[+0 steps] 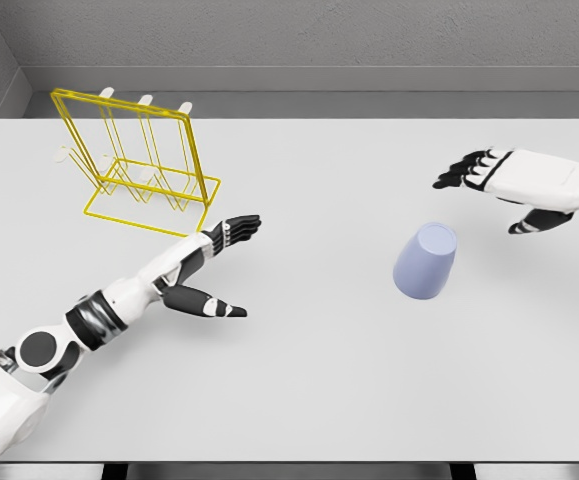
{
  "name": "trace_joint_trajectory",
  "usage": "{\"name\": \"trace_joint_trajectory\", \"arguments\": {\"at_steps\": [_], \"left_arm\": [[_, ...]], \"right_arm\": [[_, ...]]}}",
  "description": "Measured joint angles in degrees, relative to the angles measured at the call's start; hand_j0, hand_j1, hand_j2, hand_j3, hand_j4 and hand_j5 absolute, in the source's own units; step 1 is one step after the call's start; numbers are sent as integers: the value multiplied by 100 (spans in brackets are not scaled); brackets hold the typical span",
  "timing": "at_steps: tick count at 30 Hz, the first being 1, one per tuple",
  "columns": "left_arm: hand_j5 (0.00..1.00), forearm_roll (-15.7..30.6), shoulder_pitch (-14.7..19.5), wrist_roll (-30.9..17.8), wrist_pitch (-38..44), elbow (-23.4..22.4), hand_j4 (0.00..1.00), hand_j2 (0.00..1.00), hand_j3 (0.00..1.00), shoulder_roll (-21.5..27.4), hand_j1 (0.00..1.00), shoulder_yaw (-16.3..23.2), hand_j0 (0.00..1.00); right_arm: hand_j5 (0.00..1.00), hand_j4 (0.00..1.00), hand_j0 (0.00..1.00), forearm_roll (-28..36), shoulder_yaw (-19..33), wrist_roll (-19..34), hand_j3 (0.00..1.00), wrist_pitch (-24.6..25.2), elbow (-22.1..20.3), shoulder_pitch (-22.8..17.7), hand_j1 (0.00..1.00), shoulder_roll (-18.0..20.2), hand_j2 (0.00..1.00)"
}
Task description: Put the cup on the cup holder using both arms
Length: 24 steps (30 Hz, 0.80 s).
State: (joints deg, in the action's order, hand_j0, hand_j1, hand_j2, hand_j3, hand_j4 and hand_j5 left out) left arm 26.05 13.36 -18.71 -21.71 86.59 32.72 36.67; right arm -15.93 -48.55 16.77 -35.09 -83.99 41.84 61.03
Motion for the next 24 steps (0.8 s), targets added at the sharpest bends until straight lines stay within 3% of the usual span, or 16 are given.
{"name": "trace_joint_trajectory", "arguments": {"at_steps": [11, 24], "left_arm": [[100, -28, -26, 36, -3, -168, 100, 100, 100, -266, 100, -7, 100], [100, -31, -35, 43, 3, -269, 100, 100, 100, -369, 100, -9, 100]], "right_arm": [[100, 100, 100, 2, -44, 420, 100, -1, -209, 9, 100, -232, 100], [100, 100, 100, -5, -153, 556, 100, -2, -322, 18, 100, -350, 100]]}}
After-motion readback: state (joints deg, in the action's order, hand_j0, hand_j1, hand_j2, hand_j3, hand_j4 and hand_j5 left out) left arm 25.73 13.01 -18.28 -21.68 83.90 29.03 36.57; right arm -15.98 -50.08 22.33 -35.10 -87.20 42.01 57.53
